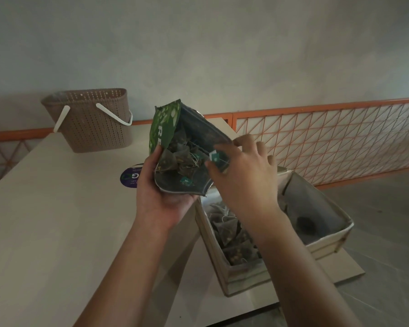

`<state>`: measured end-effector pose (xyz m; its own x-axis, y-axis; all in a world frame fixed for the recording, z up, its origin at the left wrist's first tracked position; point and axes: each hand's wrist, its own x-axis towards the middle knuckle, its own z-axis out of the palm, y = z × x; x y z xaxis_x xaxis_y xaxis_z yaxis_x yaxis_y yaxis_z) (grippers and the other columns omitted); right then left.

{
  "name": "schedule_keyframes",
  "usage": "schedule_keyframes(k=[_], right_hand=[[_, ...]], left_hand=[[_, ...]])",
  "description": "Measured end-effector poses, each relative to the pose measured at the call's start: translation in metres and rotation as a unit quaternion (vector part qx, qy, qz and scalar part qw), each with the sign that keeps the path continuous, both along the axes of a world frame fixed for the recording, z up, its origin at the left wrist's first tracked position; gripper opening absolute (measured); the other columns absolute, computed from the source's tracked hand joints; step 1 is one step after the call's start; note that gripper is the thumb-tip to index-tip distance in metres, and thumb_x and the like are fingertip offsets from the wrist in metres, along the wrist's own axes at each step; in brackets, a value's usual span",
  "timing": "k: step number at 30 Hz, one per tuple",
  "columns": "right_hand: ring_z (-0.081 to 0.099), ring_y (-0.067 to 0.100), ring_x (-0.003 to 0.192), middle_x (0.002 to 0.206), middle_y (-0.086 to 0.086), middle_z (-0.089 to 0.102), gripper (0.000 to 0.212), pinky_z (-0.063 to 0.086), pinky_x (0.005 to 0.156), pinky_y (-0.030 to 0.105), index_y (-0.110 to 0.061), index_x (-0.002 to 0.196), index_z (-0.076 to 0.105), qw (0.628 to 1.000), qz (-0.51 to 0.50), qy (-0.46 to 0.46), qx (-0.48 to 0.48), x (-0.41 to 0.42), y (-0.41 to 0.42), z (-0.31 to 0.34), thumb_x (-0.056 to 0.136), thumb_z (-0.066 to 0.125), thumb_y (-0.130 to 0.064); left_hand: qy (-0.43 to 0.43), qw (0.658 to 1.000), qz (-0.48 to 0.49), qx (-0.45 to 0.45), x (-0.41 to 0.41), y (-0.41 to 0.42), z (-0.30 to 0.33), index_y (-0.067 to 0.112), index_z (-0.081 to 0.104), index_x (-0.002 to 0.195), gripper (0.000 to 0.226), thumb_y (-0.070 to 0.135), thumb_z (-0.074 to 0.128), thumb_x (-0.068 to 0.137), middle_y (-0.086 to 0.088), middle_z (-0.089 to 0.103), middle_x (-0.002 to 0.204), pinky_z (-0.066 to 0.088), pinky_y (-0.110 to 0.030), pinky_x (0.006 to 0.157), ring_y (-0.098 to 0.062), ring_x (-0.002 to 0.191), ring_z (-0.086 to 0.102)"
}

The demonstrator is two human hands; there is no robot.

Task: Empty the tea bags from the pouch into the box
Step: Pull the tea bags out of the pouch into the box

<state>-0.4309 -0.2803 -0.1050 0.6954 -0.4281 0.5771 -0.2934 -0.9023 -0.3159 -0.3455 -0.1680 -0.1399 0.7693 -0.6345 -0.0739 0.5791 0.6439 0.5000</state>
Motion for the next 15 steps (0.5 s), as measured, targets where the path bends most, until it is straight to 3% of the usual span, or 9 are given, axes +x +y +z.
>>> schedule_keyframes(k=[2, 6, 9, 11, 15], right_hand=[[0.047, 0.022, 0.115, 0.123, -0.001, 0.053, 0.037, 0.037, 0.093, 0.039, -0.031, 0.125, 0.062, 0.998, -0.013, 0.059, -0.012, 0.004, 0.001, 0.005, 0.093, 0.053, -0.049], [0.05, 0.022, 0.108, 0.113, -0.002, 0.058, 0.023, 0.038, 0.092, 0.039, -0.028, 0.11, 0.07, 1.0, 0.005, 0.022, 0.007, 0.01, 0.0, 0.013, 0.095, 0.052, -0.032], [0.048, 0.022, 0.112, 0.117, -0.002, 0.058, 0.019, 0.039, 0.095, 0.041, -0.028, 0.105, 0.072, 0.998, 0.032, 0.013, 0.049, 0.01, -0.006, 0.018, 0.094, 0.056, -0.029], [0.046, 0.021, 0.114, 0.119, -0.002, 0.057, 0.016, 0.042, 0.096, 0.043, -0.025, 0.103, 0.07, 0.994, 0.064, -0.05, 0.079, 0.007, -0.007, 0.021, 0.094, 0.058, -0.03], [0.053, 0.02, 0.1, 0.109, -0.002, 0.055, 0.009, 0.048, 0.083, 0.04, -0.016, 0.1, 0.063, 0.956, 0.12, -0.245, 0.103, 0.001, -0.006, 0.026, 0.094, 0.059, -0.021]], left_hand=[[-0.001, 1.0, 0.004, 0.006, 0.0, 0.0, 0.0, 0.017, 0.064, 0.135, 0.054, 0.051, 0.052, 0.095, -0.014, 0.065, 0.136, 0.051, -0.042, 0.094, -0.031, 0.123, 0.061], [0.004, 1.0, 0.005, 0.009, -0.001, 0.001, 0.002, 0.017, 0.062, 0.137, 0.055, 0.051, 0.052, 0.095, -0.013, 0.065, 0.136, 0.052, -0.043, 0.095, -0.031, 0.125, 0.06], [0.005, 1.0, 0.001, -0.006, -0.001, 0.001, 0.004, 0.018, 0.062, 0.138, 0.054, 0.05, 0.053, 0.095, -0.013, 0.066, 0.135, 0.056, -0.041, 0.091, -0.031, 0.119, 0.064], [-0.001, 1.0, -0.002, -0.009, 0.001, 0.001, 0.003, 0.019, 0.061, 0.139, 0.054, 0.05, 0.052, 0.096, -0.013, 0.065, 0.136, 0.058, -0.042, 0.09, -0.032, 0.115, 0.066], [-0.024, 1.0, -0.01, 0.008, 0.007, 0.0, -0.004, 0.023, 0.054, 0.146, 0.058, 0.053, 0.052, 0.096, -0.012, 0.054, 0.15, 0.04, -0.049, 0.113, -0.036, 0.136, 0.051]])
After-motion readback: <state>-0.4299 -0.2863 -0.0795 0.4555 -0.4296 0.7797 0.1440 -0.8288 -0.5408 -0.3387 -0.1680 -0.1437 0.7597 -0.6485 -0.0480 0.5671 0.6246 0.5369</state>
